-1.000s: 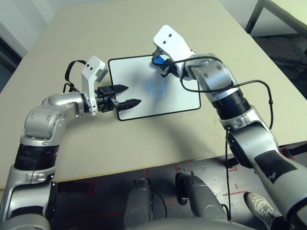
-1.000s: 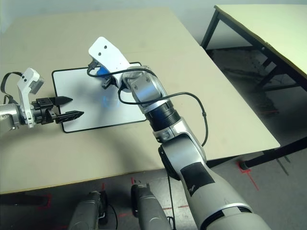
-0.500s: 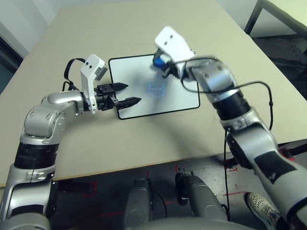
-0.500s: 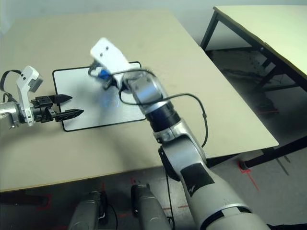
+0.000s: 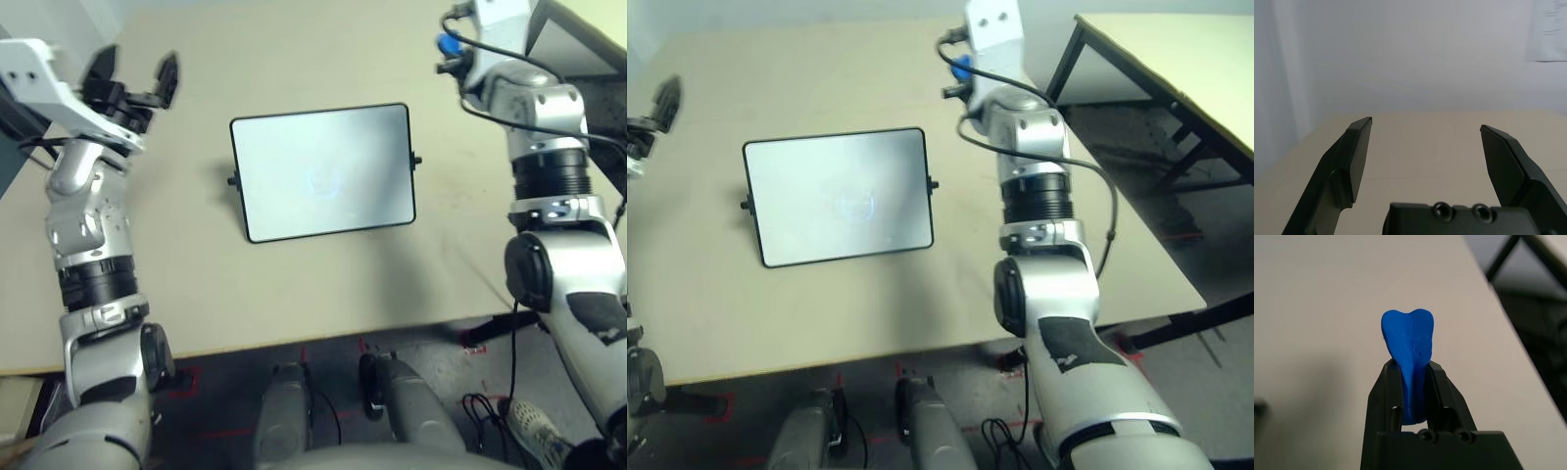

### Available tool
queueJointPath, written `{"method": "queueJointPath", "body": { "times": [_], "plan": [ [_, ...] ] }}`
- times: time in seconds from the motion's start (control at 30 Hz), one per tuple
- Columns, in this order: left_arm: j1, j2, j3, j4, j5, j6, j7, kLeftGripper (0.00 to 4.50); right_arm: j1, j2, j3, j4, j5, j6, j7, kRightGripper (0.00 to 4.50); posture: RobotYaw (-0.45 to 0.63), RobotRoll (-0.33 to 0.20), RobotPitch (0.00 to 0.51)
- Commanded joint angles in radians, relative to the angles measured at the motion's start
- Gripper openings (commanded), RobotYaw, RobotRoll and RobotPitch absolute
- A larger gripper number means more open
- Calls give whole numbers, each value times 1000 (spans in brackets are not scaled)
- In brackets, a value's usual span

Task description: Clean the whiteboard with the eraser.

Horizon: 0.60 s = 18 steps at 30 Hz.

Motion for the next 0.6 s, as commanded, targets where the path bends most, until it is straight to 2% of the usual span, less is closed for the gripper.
{"method": "queueJointPath", "body": {
  "times": [0.03, 0.13, 0.3, 0.37, 0.4, 0.6],
  "plan": [
    [45, 4, 6, 98, 16, -63, -3, 4500, 75, 6, -10, -67, 30, 118, 12, 584, 2, 0, 91],
    [73, -6, 2, 168, 14, -94, 1, 4500, 145, 22, 3, -125, 52, 205, 34, 584, -15, 0, 96],
    [114, -90, -34, 229, 14, -92, 25, 4500, 226, 67, 28, -159, 72, 276, 62, 584, -22, 0, 102],
    [109, -114, -38, 257, 11, -89, 38, 4500, 238, 67, 36, -148, 72, 223, 80, 1380, -21, 0, 104],
    [106, -122, -42, 268, 10, -91, 41, 4500, 240, 66, 38, -141, 72, 201, 87, 1619, -22, 0, 105],
    [85, -157, -77, 292, 10, -70, 43, 4500, 225, 42, -9, -40, 98, -128, 148, 3676, -31, 0, 111]
  ]
}}
